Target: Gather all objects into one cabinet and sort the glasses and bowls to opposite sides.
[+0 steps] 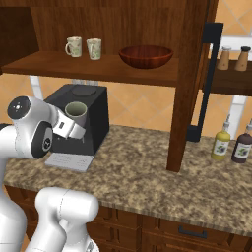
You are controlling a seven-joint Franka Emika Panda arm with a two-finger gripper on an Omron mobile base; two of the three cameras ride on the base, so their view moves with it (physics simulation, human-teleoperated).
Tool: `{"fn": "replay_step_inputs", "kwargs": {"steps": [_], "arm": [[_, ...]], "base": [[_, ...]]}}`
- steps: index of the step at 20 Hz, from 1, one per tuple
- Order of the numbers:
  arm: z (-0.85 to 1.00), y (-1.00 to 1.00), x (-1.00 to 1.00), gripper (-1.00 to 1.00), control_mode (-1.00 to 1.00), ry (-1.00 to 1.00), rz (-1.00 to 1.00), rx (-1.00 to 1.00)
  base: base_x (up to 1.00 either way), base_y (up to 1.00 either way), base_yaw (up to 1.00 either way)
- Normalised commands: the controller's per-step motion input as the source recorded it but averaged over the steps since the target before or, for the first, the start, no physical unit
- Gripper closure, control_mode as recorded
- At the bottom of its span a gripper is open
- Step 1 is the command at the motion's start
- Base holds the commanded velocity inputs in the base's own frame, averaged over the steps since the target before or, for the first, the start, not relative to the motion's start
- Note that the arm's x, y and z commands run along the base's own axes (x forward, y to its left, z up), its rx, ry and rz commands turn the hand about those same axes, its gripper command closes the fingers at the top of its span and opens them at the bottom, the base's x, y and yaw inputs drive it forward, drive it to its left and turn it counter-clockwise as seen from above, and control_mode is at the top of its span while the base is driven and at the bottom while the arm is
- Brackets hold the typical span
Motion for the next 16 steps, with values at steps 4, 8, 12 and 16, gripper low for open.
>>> {"fn": "replay_step_inputs", "kwargs": {"steps": [4,8,12,16], "arm": [[0.36,0.00,-0.03,1.00,-1.00,-0.06,0.00,0.04],[1.00,0.01,0.00,1.00,-1.00,-0.10,0.00,0.15],[0.64,0.03,0.00,1.00,-1.00,-0.03,0.00,0.11],[0.00,0.09,0.00,1.00,-1.00,0.00,0.00,0.00]], "base": [[0.00,0.00,0.00],[0.00,0.00,0.00],[0.00,0.00,0.00],[0.00,0.00,0.00]]}}
